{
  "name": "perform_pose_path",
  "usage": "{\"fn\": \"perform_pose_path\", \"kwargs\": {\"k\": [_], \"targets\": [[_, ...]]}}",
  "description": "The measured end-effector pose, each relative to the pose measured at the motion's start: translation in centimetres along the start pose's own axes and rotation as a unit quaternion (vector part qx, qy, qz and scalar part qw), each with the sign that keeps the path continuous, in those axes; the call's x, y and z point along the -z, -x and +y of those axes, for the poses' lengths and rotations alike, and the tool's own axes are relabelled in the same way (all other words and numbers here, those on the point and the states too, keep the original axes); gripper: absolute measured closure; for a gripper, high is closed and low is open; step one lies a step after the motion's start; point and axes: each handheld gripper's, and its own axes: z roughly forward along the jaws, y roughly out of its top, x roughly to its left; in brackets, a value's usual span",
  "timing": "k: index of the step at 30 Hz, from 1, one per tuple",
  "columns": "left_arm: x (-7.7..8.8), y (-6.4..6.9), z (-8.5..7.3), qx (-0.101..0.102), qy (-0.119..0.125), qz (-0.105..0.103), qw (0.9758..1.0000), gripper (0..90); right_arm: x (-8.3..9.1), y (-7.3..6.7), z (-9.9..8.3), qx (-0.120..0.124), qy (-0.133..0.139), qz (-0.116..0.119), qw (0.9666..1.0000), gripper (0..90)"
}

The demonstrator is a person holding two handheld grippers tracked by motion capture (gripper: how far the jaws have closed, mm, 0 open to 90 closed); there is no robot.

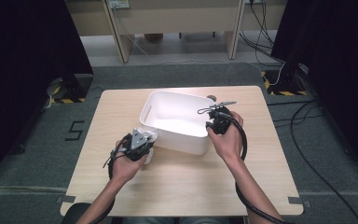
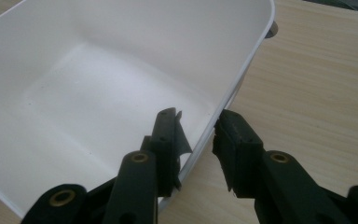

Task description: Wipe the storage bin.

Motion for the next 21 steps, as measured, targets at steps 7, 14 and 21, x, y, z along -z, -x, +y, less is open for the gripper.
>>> {"fn": "perform_pose_path", "kwargs": {"k": [7, 14, 21], "targets": [[-0.4, 0.0, -0.3, 0.005, -0.004, -0.001, 1.0000, 78.5, 0.0, -0.1, 0.0, 0.002, 0.001, 0.001, 1.0000, 68.7], [-0.8, -0.1, -0.8, 0.008, -0.012, -0.002, 0.9999, 78.5, 0.0, -0.2, 0.1, 0.005, 0.001, -0.002, 1.0000, 68.5], [-1.2, -0.1, -1.2, 0.007, -0.020, -0.002, 0.9998, 78.5, 0.0, -0.2, 0.1, 0.004, 0.001, 0.000, 1.0000, 68.3]]}}
